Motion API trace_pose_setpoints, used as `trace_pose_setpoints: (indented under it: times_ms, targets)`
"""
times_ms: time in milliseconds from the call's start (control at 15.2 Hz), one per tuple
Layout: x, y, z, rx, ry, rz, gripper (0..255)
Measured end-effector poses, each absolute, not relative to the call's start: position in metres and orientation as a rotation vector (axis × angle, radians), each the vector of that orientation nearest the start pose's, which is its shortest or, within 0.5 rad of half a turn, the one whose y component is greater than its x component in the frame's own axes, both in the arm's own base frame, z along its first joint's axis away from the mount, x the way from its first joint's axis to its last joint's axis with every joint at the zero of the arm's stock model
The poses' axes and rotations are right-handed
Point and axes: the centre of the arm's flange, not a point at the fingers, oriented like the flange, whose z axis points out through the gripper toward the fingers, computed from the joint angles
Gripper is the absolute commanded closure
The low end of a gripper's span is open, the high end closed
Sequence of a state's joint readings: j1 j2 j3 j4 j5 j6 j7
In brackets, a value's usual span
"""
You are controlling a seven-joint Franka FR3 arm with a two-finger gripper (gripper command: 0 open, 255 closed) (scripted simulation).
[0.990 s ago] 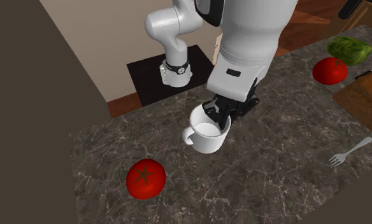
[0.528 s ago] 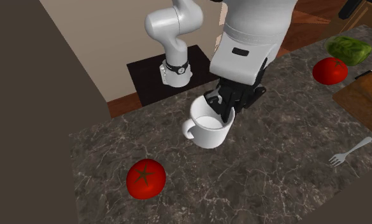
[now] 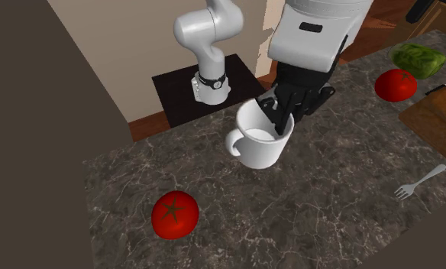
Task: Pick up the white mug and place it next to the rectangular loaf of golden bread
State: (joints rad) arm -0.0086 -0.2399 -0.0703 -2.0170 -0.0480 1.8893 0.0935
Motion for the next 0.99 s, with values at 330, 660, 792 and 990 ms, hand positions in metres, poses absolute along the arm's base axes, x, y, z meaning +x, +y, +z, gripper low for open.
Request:
trace_pose_setpoints:
  times_ms: [330, 660, 792, 990]
  targets:
    - [0.497, 0.016, 0.565, -3.156, 0.249, -0.177, 255]
    - [0.491, 0.085, 0.567, -3.156, 0.250, -0.178, 255]
    - [0.488, 0.111, 0.567, -3.156, 0.249, -0.178, 255]
    - [0.492, 0.151, 0.568, -3.156, 0.249, -0.177, 255]
